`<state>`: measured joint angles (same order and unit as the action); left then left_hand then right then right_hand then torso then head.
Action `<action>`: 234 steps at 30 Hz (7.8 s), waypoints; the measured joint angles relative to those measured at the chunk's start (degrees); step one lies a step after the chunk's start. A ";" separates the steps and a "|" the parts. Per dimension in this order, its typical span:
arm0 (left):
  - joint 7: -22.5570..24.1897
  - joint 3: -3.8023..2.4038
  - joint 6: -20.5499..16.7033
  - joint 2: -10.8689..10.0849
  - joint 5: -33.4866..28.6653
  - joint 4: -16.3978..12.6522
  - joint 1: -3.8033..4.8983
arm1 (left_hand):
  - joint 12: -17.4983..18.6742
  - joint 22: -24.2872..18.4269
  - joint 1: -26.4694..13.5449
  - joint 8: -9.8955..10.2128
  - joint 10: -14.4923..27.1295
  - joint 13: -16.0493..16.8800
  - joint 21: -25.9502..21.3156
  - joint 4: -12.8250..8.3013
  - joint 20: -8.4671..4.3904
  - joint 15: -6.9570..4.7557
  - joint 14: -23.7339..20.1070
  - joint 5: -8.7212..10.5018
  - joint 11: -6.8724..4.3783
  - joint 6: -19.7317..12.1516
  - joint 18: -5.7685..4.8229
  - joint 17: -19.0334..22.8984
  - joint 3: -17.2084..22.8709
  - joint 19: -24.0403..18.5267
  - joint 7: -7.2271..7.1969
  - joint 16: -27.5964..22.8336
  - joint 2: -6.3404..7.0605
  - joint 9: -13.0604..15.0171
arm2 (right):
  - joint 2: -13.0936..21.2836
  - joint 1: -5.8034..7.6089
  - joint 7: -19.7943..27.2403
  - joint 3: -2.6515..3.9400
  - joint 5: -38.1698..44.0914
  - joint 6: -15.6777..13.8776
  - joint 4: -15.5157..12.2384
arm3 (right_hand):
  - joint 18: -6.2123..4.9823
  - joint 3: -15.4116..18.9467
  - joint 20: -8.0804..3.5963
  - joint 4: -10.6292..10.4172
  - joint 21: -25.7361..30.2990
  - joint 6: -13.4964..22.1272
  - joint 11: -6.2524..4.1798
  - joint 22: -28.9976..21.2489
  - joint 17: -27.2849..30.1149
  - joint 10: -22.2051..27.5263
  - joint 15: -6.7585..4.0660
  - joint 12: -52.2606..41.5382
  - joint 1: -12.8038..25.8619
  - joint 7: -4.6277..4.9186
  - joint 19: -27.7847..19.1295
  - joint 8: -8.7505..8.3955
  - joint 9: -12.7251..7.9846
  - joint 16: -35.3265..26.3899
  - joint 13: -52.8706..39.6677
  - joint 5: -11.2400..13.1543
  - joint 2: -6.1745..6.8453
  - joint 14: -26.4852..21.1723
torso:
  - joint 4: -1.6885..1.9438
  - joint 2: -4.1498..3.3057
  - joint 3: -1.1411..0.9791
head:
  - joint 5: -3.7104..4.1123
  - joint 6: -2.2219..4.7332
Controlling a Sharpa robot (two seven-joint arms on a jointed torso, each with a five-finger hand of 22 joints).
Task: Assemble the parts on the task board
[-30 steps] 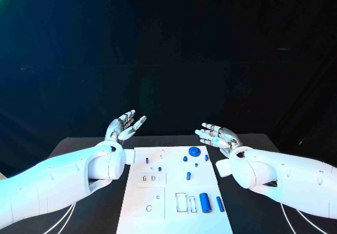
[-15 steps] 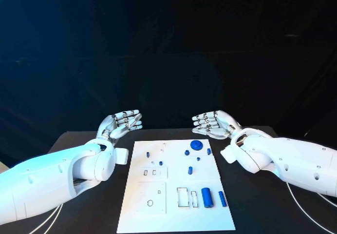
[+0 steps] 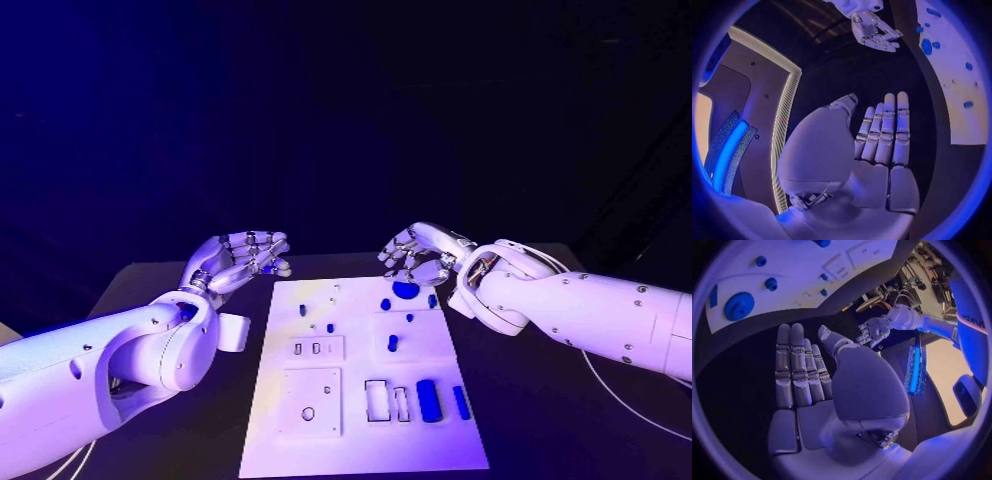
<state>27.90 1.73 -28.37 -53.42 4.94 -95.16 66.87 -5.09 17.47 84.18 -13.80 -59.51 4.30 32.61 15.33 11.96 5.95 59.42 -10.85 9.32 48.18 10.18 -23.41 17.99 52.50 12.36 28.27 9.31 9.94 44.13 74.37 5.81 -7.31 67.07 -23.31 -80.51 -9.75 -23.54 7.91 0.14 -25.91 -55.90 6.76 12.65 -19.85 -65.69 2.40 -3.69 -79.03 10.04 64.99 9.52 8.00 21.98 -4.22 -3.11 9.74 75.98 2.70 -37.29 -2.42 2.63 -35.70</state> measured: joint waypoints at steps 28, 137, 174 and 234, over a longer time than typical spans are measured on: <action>-3.89 -0.65 4.56 -3.43 2.30 -5.92 0.06 | 0.76 13.07 -1.19 0.00 -0.51 0.16 20.85 -0.08 -1.51 -0.91 -1.60 0.00 -0.51 -0.02 0.00 -9.92 1.95 -1.52 0.02 16.59 1.20 1.29 | -2.28 0.23 -13.26 -0.07 24.58 10.71 0.75 | 4.92 1.66 -1.67 -2.98 -49.39 -1.60 -1.00 56.42 -49.91 2.94 -1.29 0.01 0.38 -1.04 15.67 -0.30 5.32 53.86 -2.50 0.00 3.31 7.75 | 2.01 -4.15 -1.42 | 2.08 -0.39; -5.22 -0.71 6.36 -1.89 2.24 -4.07 1.79 | 0.76 13.88 -1.64 0.01 -0.51 0.17 22.19 -0.08 -1.71 -1.11 -1.80 0.00 -0.51 -0.03 -0.01 -10.33 2.57 -1.72 0.02 17.65 1.18 1.38 | -19.64 -0.41 -18.01 -0.41 26.62 0.98 15.89 | 5.79 -9.35 -2.47 -4.32 -54.95 -6.23 -2.69 62.25 -51.10 -3.98 -2.53 0.04 1.46 -2.81 18.10 2.67 9.96 57.19 -3.37 -0.06 0.93 8.14 | 3.28 -6.05 -1.71 | 1.74 0.25; -5.45 -0.70 6.46 -2.09 2.24 -4.09 2.22 | 0.76 14.06 -1.64 0.01 -0.50 0.18 22.58 -0.25 -1.51 -1.11 -1.80 0.00 -0.51 -0.03 -0.01 -10.37 2.74 -1.93 0.02 17.88 1.18 1.36 | -18.12 -0.56 -17.27 -0.61 26.02 0.14 14.90 | 3.99 1.26 -0.79 -7.02 -40.88 1.66 -0.42 49.29 -38.89 7.35 -0.99 -0.31 0.26 -2.68 10.63 -2.00 10.67 49.69 -1.56 -0.21 1.88 7.25 | 3.04 -6.06 -1.76 | 1.26 0.01; -5.09 -0.66 8.60 -2.12 2.85 -1.43 2.21 | 0.76 14.55 -1.40 0.01 -0.50 0.17 23.26 -0.79 -1.72 -1.32 -2.01 0.00 -0.51 -0.03 -0.01 -10.45 3.62 -2.55 0.02 18.31 0.95 1.47 | -1.72 0.81 -21.98 0.45 12.20 7.53 6.92 | 8.94 14.12 -1.74 -15.65 -63.89 4.96 -2.54 62.27 -55.08 -18.25 -2.40 -85.44 -2.76 -1.15 19.01 4.04 14.38 67.72 -70.73 -0.56 1.09 7.84 | 1.66 -5.66 -1.48 | 1.78 0.12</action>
<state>22.82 1.07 -19.77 -55.54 7.79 -96.59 69.08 -4.33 32.02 82.78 -13.79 -60.01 4.47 55.87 14.54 10.24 4.63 57.41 -10.85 8.81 48.15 10.17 -33.86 21.60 49.96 12.37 46.58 10.26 11.41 42.41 75.19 -16.17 -6.86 79.28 -15.78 -73.59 -0.80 -9.42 6.17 -15.51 -89.80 -50.94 4.21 74.93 -74.93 -83.94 0.00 -89.13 -81.79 8.88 84.00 13.57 22.39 89.70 -74.95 -3.68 10.83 83.82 4.36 -42.96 -3.91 4.41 -35.58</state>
